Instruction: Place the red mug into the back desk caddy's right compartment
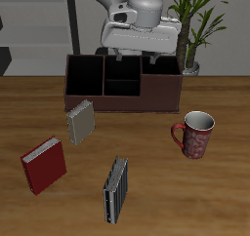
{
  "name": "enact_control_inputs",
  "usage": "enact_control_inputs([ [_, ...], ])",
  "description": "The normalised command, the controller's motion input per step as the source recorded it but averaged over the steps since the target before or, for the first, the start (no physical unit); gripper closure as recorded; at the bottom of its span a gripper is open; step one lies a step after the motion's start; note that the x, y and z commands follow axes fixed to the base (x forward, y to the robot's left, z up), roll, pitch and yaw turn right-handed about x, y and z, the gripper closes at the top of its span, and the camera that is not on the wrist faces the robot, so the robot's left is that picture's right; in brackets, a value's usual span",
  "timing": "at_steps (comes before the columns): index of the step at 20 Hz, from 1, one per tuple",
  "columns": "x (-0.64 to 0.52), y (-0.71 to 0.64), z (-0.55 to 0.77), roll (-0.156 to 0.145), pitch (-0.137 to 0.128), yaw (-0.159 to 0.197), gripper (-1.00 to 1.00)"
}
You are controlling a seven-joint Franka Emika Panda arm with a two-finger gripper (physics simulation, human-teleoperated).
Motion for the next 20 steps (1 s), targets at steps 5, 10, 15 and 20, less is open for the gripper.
enact_control_inputs([
  [5, -0.04, 0.68, -0.02, 0.089, -0.007, -0.002, -1.0],
  [10, 0.07, 0.42, -0.04, -0.017, -0.034, -0.003, -1.0],
  [15, 0.02, 0.43, -0.11, -0.006, -0.022, 0.011, -1.0],
  [20, 0.01, 0.6, -0.09, -0.002, -0.046, 0.027, -1.0],
])
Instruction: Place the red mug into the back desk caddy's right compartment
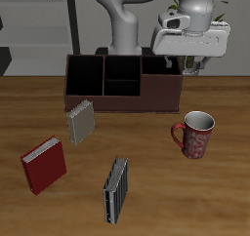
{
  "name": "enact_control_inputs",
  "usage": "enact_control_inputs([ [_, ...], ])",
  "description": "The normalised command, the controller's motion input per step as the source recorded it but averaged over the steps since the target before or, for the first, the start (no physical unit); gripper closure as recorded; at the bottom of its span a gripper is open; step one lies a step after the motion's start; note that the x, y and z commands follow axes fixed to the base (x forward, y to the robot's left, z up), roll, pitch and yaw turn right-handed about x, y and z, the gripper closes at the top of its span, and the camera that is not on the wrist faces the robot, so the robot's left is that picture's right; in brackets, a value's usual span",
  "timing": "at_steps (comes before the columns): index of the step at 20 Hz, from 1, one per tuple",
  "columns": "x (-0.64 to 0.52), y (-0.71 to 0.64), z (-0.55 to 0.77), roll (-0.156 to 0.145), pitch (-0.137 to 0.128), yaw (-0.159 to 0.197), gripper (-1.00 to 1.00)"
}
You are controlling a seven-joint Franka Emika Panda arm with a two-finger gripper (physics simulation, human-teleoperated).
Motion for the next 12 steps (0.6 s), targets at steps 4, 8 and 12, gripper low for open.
enact_control_inputs([
  [4, 0.05, 0.31, -0.02, -0.045, -0.047, 0.016, -1.0],
  [8, 0.07, 0.37, -0.03, -0.078, -0.037, -0.034, -1.0],
  [12, 0.08, 0.22, -0.05, -0.033, 0.001, -0.04, -1.0],
])
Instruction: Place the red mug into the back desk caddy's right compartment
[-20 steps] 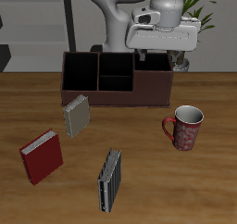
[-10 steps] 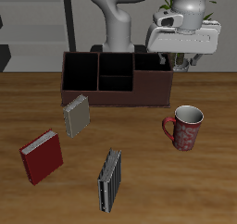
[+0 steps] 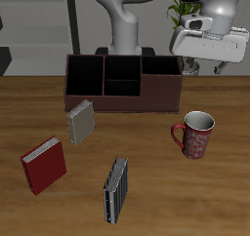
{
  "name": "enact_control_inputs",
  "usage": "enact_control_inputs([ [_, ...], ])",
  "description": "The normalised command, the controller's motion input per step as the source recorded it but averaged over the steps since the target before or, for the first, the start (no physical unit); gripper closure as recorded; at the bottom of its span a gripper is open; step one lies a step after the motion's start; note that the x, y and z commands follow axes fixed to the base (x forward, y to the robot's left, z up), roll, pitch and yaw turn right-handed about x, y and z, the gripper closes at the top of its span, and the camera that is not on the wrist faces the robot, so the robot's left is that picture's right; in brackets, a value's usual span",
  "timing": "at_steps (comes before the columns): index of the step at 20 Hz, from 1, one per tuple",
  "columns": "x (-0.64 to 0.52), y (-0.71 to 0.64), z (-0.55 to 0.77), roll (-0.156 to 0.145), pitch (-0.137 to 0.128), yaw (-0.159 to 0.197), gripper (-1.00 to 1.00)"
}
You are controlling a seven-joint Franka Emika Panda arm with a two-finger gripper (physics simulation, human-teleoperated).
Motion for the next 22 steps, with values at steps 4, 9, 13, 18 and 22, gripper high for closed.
enact_control_inputs([
  [4, 0.1, 0.31, -0.12, -0.045, -0.011, -0.017, -1.0],
  [9, 0.02, 0.24, -0.14, -0.005, -0.001, 0.009, -1.0],
  [13, 0.18, 0.18, -0.18, 0.072, 0.027, 0.0, -1.0],
  [18, 0.13, -0.03, -0.12, -0.011, -0.002, -0.015, -1.0],
  [22, 0.04, 0.12, -0.18, 0.073, 0.007, -0.001, -1.0],
])
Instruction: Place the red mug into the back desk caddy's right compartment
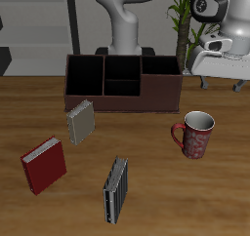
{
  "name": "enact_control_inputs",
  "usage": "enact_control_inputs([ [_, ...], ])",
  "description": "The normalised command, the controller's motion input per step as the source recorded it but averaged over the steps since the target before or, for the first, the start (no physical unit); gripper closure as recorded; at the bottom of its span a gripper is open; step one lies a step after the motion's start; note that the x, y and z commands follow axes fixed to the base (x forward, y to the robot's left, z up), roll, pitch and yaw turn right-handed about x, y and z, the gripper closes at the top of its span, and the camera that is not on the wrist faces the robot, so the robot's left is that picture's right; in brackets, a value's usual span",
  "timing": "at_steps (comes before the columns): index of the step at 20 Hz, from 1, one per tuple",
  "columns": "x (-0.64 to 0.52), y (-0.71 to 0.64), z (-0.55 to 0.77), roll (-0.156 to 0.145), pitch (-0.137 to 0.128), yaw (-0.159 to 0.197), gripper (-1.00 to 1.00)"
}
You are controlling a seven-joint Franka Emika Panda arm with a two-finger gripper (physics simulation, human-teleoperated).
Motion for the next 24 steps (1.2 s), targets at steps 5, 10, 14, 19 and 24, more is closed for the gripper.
enact_control_inputs([
  [5, 0.02, 0.11, -0.2, 0.047, -0.004, -0.004, -1.0],
  [10, 0.12, -0.07, -0.24, 0.039, 0.022, -0.006, -1.0],
  [14, 0.07, -0.02, -0.33, 0.036, 0.031, -0.03, -1.0],
  [19, -0.03, 0.09, -0.28, 0.038, 0.031, -0.024, -1.0],
  [24, 0.05, -0.02, -0.35, 0.014, 0.045, -0.031, -1.0],
])
